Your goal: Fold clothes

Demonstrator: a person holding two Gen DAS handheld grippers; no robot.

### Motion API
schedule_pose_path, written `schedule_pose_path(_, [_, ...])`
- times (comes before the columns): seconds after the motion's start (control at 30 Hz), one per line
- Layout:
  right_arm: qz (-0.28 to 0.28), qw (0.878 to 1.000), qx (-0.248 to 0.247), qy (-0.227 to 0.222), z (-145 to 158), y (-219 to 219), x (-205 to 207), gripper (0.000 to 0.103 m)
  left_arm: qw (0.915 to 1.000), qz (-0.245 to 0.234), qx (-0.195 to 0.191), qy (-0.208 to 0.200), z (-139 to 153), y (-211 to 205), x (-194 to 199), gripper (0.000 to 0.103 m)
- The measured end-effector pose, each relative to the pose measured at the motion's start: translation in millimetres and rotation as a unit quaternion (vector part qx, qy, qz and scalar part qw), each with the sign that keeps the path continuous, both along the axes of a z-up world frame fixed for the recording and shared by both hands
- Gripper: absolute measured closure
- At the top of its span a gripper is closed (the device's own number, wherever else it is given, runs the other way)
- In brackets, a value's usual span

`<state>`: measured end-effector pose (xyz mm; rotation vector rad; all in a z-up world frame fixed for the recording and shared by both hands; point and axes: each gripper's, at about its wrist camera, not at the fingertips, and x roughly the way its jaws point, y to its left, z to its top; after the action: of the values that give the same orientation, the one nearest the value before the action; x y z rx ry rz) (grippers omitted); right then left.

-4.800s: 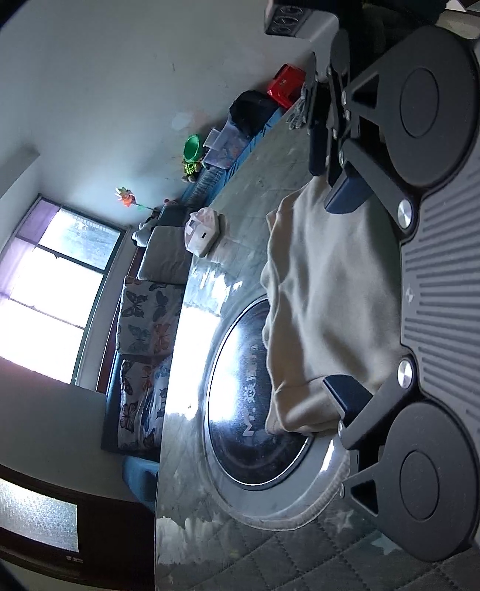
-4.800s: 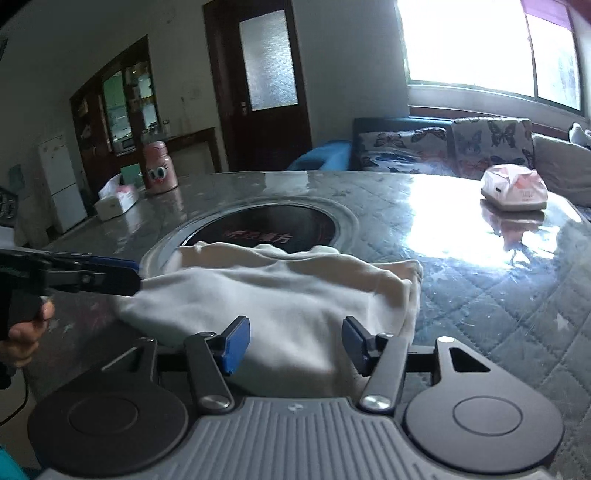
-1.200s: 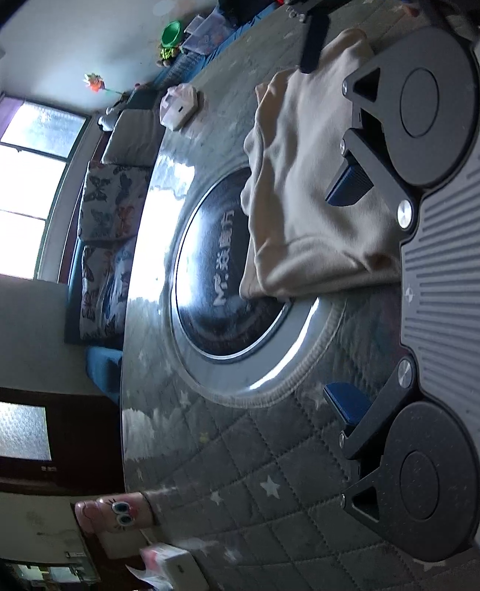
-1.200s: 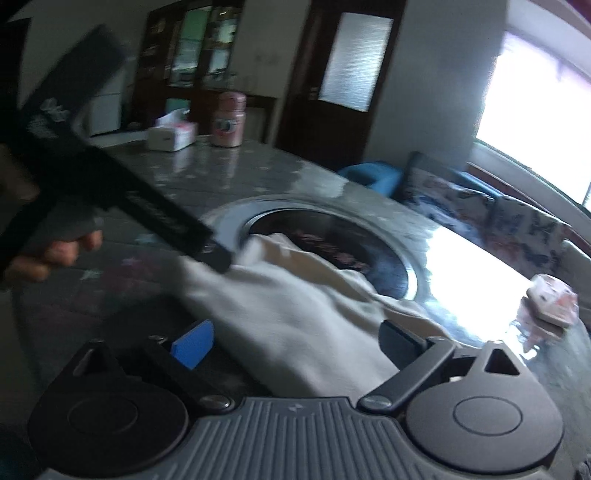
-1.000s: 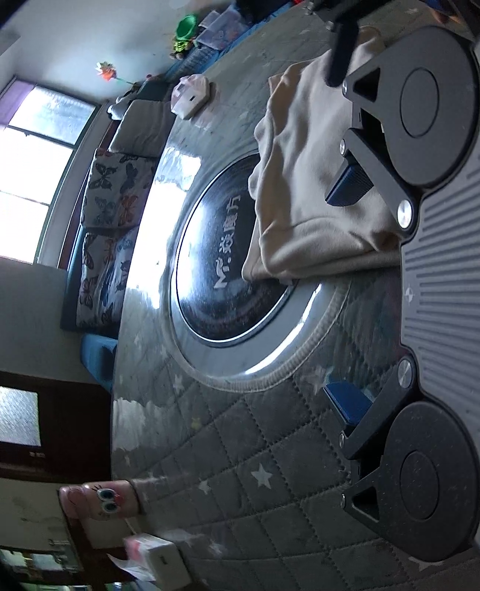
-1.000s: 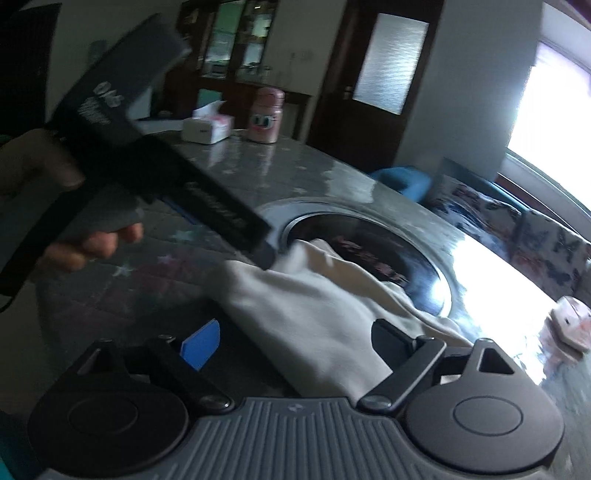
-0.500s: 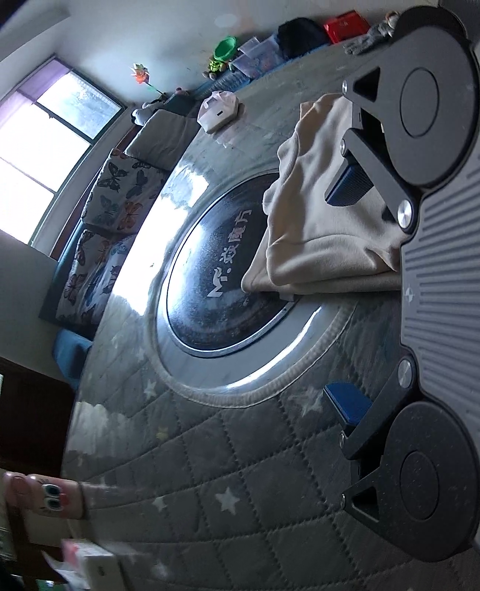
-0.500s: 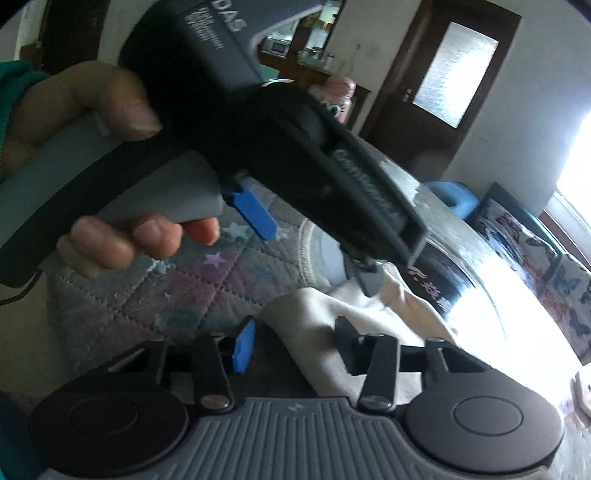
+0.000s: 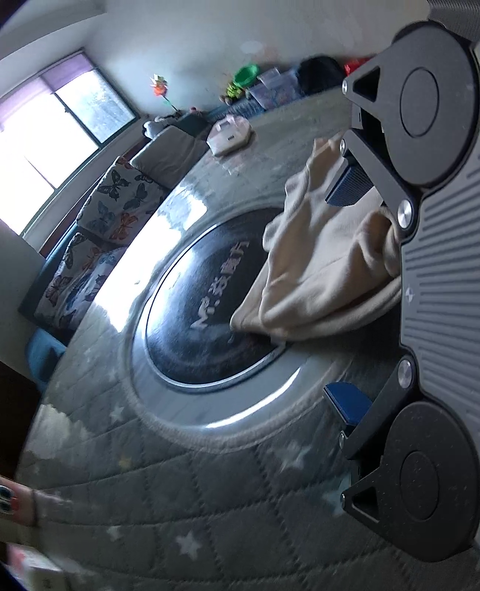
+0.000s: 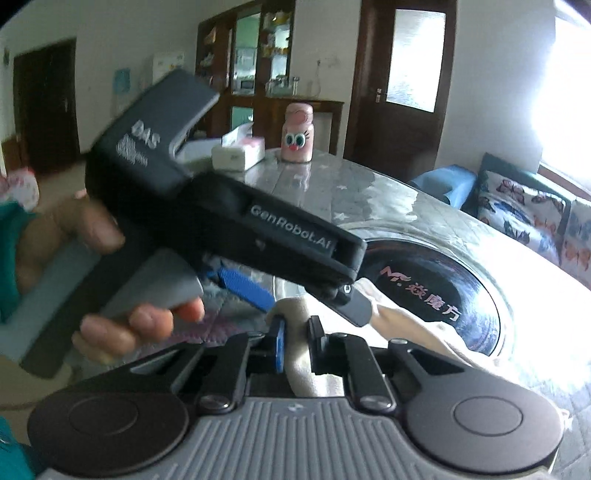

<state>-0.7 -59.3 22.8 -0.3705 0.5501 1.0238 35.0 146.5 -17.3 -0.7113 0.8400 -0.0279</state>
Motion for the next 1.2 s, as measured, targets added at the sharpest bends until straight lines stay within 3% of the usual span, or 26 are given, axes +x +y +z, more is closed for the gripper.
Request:
schedule_pose_path(0.13, [-0.004,1.0,0.017,0.013,4.9,-14.6,6.4,0.092,0.9982,0.005,-0.06,0.005,-5.2,0.6,8.2,0.007])
schedule_pose_path(0.27, [-0.002,0.999,0.026,0.019,4.4,-25.0,6.9,0.093,0.9935,-0.006,-0.113,0.017,-16.2,-0.8,17.8,0.035])
schedule_pose_path(0.43, [0.002,0.999,0.029,0.027,0.7,-29.5,11.1,0.093,0.9931,-0.002,-0.115,0.022,-20.9,-2.4,20.0,0.06])
schedule_pose_path(0.67, [-0.013,0.999,0.036,0.037,-2.4,-45.2,10.7,0.077,0.9942,-0.005,-0.107,0.014,-22.4,-3.2,17.5,0.066])
schedule_pose_path(0.77, [-0.035,0.998,0.04,0.032,-0.6,-57.3,12.8,0.065,0.9941,-0.006,-0.108,0.011,-23.7,-2.7,16.4,0.066])
schedule_pose_path(1.0, [-0.16,0.985,0.04,0.042,-5.8,-104.2,51.1,0.035,0.9962,-0.016,-0.086,-0.002,-21.9,-7.3,12.7,0.064])
schedule_pose_path(1.2, [-0.255,0.965,0.031,0.058,-24.4,-140.2,88.9,0.031,0.9972,-0.023,-0.071,-0.004,-19.4,-10.4,12.1,0.062])
